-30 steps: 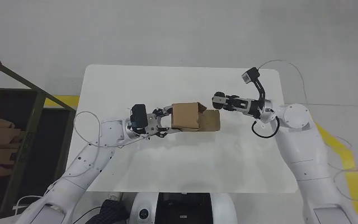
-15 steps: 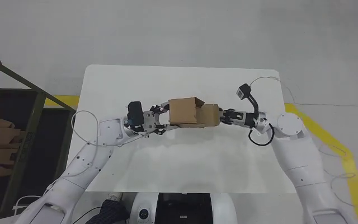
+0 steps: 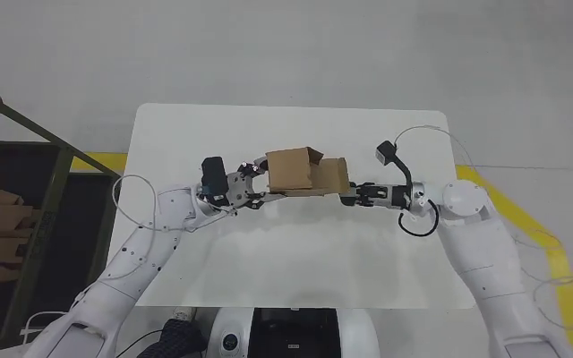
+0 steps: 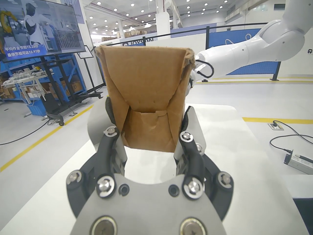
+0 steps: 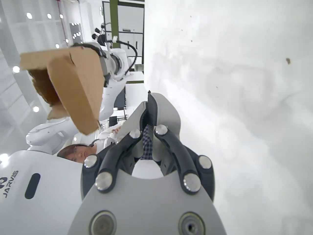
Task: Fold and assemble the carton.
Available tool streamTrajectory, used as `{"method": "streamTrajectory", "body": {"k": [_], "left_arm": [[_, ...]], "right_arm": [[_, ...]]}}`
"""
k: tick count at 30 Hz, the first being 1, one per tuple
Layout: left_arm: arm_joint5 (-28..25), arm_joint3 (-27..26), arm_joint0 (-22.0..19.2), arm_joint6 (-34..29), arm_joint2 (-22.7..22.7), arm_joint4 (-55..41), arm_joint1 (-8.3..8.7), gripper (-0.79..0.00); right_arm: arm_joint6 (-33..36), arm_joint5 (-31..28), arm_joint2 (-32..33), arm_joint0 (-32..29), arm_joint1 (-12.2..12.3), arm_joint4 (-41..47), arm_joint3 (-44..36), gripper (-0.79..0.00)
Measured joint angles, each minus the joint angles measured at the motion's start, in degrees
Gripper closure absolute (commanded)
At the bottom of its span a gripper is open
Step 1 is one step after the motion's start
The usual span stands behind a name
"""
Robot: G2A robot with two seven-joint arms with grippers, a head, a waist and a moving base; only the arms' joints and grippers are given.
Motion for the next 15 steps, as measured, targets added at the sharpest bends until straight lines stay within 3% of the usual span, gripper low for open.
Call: {"method": "streamTrajectory", "body": {"k": [5,15], "left_arm": [[1.86,0.46,-0.29,-0.8,-0.3,0.02,-0.1,-0.385],[1.75,0.07,-0.09,-1.04,0.61,1.25,-0.24,-0.388]], "right_arm": [[1.61,-0.02,0.95,-3.24,0.66,0.99,-7.11,0.0],[-4.37,-3.37,2.72,-5.7,0.98,5.1,-14.5,0.0]]}}
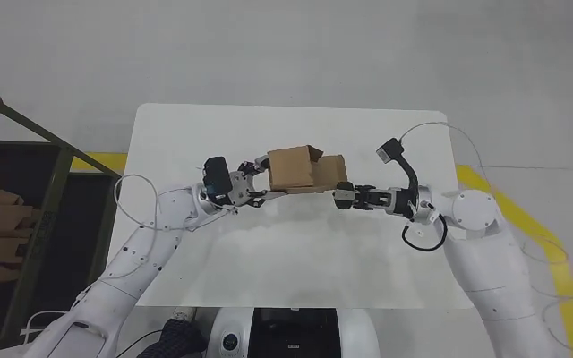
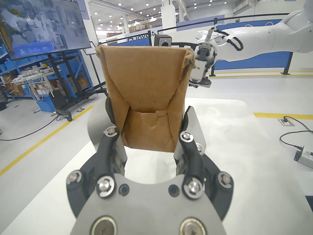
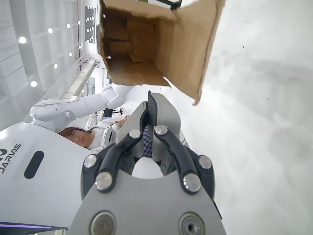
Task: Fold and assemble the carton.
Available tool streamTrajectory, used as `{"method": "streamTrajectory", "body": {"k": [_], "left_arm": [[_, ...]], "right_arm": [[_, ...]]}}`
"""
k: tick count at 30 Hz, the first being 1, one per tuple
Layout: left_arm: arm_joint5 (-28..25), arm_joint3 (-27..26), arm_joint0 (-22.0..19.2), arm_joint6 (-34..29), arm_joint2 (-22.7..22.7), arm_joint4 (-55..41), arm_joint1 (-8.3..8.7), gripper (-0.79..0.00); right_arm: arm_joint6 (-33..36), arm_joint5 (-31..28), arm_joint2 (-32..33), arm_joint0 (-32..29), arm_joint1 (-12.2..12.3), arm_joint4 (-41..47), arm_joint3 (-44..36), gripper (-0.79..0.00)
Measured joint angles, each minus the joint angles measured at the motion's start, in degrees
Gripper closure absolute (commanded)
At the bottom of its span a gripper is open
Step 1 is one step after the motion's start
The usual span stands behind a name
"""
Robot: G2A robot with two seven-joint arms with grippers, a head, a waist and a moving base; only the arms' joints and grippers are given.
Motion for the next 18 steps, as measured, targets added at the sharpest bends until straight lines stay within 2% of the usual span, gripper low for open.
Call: {"method": "streamTrajectory", "body": {"k": [15,18], "left_arm": [[-1.94,-1.45,0.23,0.31,1.24,0.99,-0.05,-0.385],[-2.25,-1.52,0.2,0.36,1.2,0.79,-0.03,-0.385]], "right_arm": [[-3.85,-0.66,-5.63,5.75,-1.04,1.22,3.37,0.0],[-2.92,-0.99,-6.08,6.24,-1.06,1.96,3.81,0.0]]}}
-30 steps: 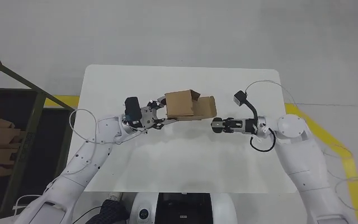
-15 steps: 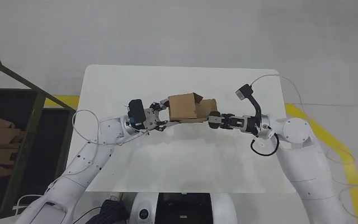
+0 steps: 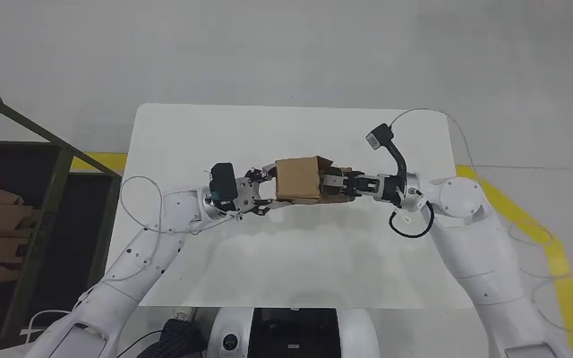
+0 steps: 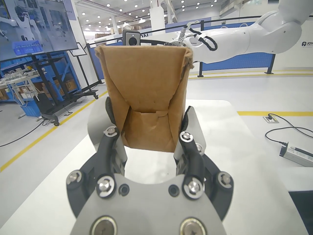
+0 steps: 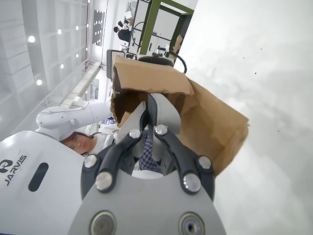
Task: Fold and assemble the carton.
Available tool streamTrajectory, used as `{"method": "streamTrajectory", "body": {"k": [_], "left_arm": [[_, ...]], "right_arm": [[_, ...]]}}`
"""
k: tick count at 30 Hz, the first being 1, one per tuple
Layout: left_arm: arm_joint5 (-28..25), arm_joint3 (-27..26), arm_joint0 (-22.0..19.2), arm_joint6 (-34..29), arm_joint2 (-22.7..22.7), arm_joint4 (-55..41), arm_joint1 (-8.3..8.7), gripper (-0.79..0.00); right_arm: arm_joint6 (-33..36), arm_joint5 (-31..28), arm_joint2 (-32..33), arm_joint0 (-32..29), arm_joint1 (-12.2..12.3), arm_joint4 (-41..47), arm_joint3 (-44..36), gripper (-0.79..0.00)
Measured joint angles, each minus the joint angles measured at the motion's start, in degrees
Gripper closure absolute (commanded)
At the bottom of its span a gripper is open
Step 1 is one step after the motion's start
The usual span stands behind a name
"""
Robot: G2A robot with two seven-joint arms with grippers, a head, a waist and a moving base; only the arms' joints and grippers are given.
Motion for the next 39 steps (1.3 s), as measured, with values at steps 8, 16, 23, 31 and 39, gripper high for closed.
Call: {"method": "streamTrajectory", "body": {"k": [8,16,23,31,39], "left_arm": [[-0.8,-0.15,-0.34,-0.57,0.61,-0.11,-0.11,-0.388],[-1.09,-0.34,-0.56,-0.56,1.04,-0.09,-0.19,-0.385],[-1.15,-0.23,-0.66,-0.27,1.15,-0.14,-0.21,-0.385],[-1.32,0.31,-0.56,0.38,0.69,-0.63,-0.11,-0.385],[-1.29,0.51,-0.37,0.84,0.39,-0.8,-0.02,-0.385]], "right_arm": [[3.88,-0.63,-3.06,2.13,-0.47,2.97,1.11,0.0],[4.02,-1.49,-7.35,5.33,-1.57,4.75,3.86,0.0],[3.91,-2.36,-9.26,7.7,-2.23,5.49,6.58,0.0],[3.01,-3.3,-4.27,5.77,-0.9,4.18,6.65,0.0],[0.53,-3.07,3.63,0.97,1.05,3.35,3.99,0.0]]}}
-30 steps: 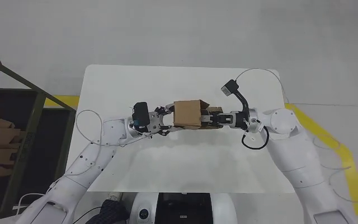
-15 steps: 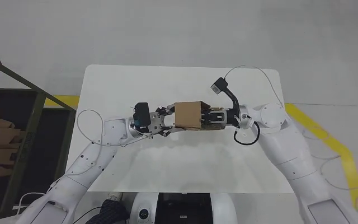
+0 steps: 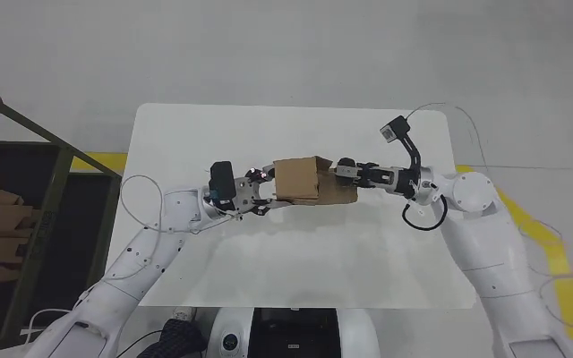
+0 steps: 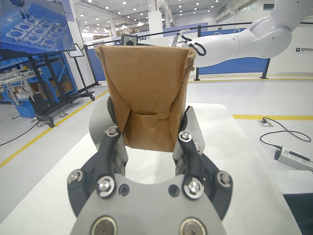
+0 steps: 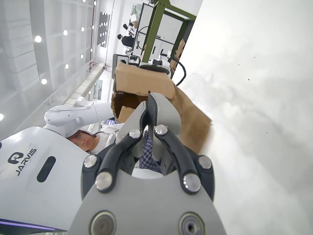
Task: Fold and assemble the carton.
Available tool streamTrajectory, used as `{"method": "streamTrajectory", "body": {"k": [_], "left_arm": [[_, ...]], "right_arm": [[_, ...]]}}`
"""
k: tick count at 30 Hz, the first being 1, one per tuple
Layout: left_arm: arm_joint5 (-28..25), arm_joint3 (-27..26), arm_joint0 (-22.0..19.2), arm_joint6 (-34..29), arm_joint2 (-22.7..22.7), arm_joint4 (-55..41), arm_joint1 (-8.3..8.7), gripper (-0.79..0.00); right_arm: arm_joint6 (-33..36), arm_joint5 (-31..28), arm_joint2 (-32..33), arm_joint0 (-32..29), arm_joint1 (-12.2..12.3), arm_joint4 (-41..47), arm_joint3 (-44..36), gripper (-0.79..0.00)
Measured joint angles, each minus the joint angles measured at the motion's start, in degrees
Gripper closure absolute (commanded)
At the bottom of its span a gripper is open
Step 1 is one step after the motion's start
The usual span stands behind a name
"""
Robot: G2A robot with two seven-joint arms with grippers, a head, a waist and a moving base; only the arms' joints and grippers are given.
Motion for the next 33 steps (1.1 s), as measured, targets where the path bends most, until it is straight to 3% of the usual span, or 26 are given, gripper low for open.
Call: {"method": "streamTrajectory", "body": {"k": [8,22,33], "left_arm": [[-0.69,-0.74,0.65,0.16,0.48,0.93,0.1,-0.385],[-0.78,-0.39,-0.09,-0.53,1.17,0.87,-0.05,-0.388],[-0.61,-0.6,-0.03,-0.62,1.08,0.8,0.0,-0.385]], "right_arm": [[-4.79,0.54,0.49,1.97,-0.13,-0.34,2.22,0.0],[0.79,2.57,-6.41,3.68,-0.82,-2.45,-1.94,0.0],[1.65,1.03,-9.83,6.18,-1.76,0.87,0.73,0.0]]}}
